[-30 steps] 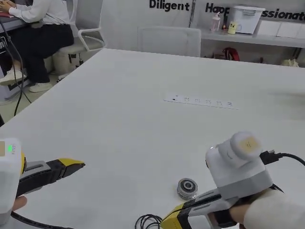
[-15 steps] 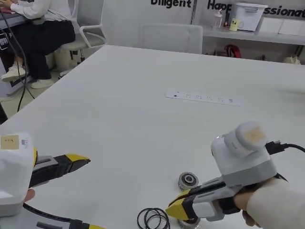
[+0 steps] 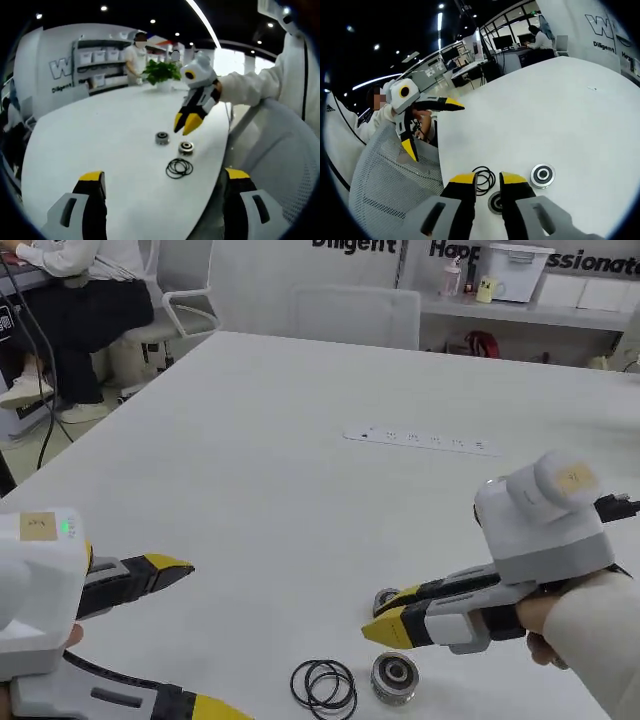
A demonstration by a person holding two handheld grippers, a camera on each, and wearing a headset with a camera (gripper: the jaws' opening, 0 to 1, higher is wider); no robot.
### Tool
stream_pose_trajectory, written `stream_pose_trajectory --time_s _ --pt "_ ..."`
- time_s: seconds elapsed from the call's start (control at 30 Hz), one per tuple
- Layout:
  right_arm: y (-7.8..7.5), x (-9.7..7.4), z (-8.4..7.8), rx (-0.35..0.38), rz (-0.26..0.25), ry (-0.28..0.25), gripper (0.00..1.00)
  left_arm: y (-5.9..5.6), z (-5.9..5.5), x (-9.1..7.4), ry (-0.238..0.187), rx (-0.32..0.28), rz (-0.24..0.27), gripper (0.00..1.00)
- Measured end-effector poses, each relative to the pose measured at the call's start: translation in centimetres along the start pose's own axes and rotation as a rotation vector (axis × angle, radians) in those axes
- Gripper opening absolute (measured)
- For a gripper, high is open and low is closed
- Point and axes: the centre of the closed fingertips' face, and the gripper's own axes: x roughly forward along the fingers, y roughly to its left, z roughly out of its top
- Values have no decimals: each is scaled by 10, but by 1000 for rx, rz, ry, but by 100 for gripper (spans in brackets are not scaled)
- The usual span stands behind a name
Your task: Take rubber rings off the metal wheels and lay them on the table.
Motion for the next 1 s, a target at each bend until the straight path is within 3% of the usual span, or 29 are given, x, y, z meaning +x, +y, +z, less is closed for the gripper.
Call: stream_pose_trajectory --time_s 0.47,0.67,1.0 --pt "4 -45 25 -32 -45 -132 23 -7 3 -1 0 15 -22 99" --pt "11 -67 34 11 -34 -209 30 -12 3 -2 9 26 -38 99" --pt "16 -106 45 -20 -82 -300 38 -17 6 -6 7 44 -46 99"
